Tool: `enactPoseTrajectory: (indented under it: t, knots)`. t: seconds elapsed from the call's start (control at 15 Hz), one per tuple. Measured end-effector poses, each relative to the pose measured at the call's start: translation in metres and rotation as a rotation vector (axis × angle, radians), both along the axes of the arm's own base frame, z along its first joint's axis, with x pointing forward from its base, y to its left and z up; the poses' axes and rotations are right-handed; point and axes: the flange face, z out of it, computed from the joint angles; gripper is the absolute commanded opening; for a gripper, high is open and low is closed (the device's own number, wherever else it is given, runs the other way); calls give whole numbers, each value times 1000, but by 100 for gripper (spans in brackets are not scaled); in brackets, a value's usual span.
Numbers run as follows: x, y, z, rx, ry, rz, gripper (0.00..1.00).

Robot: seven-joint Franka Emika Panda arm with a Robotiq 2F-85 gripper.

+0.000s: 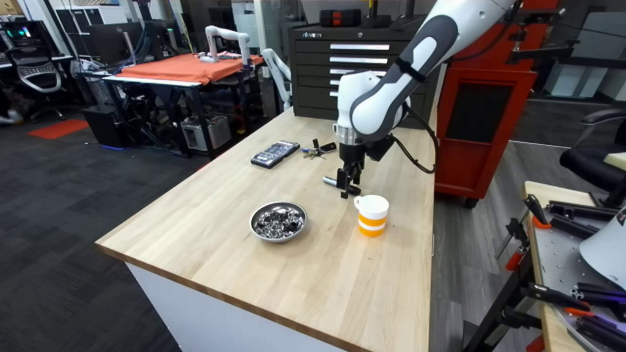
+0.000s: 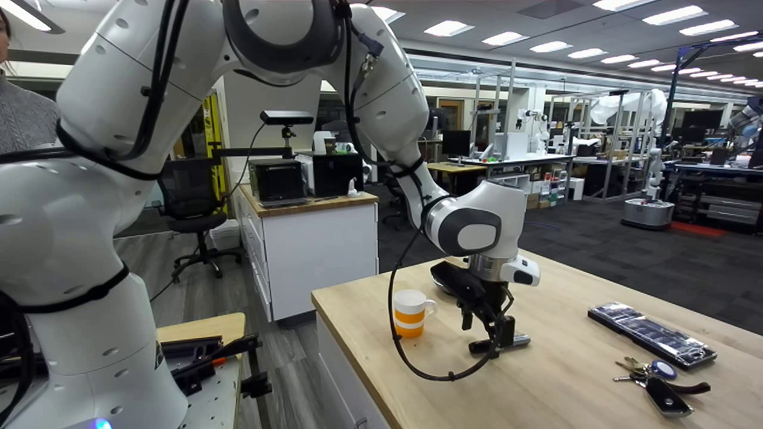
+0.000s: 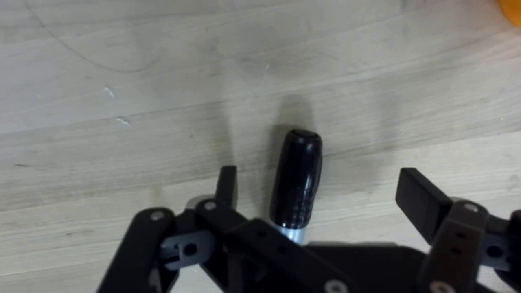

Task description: Put the marker in the cup

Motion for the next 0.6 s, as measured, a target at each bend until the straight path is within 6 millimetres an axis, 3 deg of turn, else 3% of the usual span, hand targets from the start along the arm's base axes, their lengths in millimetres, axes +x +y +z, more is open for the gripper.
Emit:
enactPoseTrajectory:
  t: [0.07,0.13,0.2,0.6]
  knots:
    - [0,0,-1,5,2,-6,100]
    - [-1,-1,-2,12,3,-11,75]
    - [-1,-1,-3,19,4,-16,74]
    - [-1,-7,-1,35,0,-34,34]
